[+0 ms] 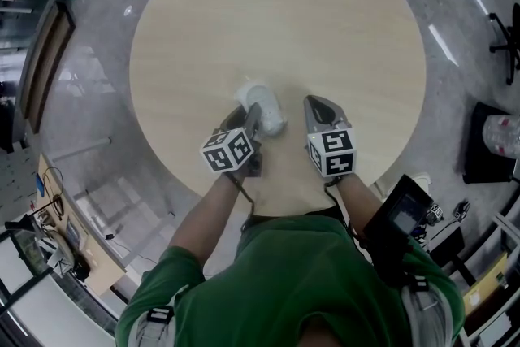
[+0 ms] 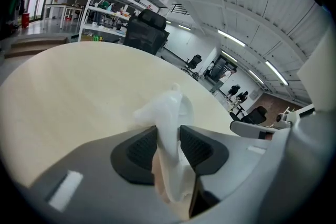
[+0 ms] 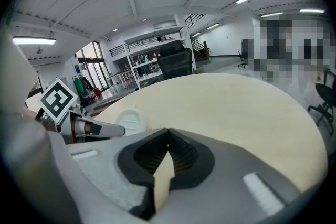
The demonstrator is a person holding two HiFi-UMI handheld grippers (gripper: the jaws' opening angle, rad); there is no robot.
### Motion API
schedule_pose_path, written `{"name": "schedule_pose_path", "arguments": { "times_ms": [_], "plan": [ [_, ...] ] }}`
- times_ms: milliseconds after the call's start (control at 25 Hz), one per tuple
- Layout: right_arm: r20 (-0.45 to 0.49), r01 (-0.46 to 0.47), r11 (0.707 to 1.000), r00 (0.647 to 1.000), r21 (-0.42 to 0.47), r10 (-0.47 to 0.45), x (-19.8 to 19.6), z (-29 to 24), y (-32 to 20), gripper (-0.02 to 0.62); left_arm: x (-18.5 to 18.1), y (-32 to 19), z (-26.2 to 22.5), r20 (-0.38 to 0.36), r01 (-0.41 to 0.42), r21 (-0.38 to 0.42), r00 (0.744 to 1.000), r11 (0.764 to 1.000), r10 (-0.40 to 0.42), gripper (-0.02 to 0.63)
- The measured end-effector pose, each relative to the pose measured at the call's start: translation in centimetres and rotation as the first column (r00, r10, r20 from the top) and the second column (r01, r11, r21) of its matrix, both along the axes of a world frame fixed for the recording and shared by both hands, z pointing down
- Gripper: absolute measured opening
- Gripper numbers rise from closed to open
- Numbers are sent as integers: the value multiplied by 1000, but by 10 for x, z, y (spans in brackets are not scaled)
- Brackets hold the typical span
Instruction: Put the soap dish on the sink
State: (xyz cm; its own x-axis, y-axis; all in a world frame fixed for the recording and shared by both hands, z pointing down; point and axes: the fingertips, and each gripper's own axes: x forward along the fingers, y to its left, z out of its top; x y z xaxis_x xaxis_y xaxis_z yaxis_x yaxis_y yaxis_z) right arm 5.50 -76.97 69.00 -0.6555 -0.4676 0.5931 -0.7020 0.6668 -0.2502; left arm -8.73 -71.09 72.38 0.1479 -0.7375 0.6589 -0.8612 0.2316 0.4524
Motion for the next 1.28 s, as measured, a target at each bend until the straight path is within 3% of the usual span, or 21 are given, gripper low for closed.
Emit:
{"name": "schedule_pose_path", "arguments": {
  "times_ms": [320,720,920,1120,1280],
  "plan": [
    [7,15,1000,1000,-8,-15,-1,2,-2,2,-8,5,13,59,11,-66,998,998,-7,167],
    [8,34,999,999,6,-34,-4,-3,-4,2,-12,7,8,98,-10,-37,995,999,13,174],
    [9,44,999,999,30,-45,-6,-13,0,2,-21,15,-8,137,8,17,990,1000,-10,171],
    [10,50,997,999,65,-51,-9,-30,10,2,-27,29,-49,198,54,157,976,986,-85,61],
    [13,54,994,998,100,-55,-13,-47,28,2,-22,43,-81,235,29,251,968,967,-90,6]
  ]
}}
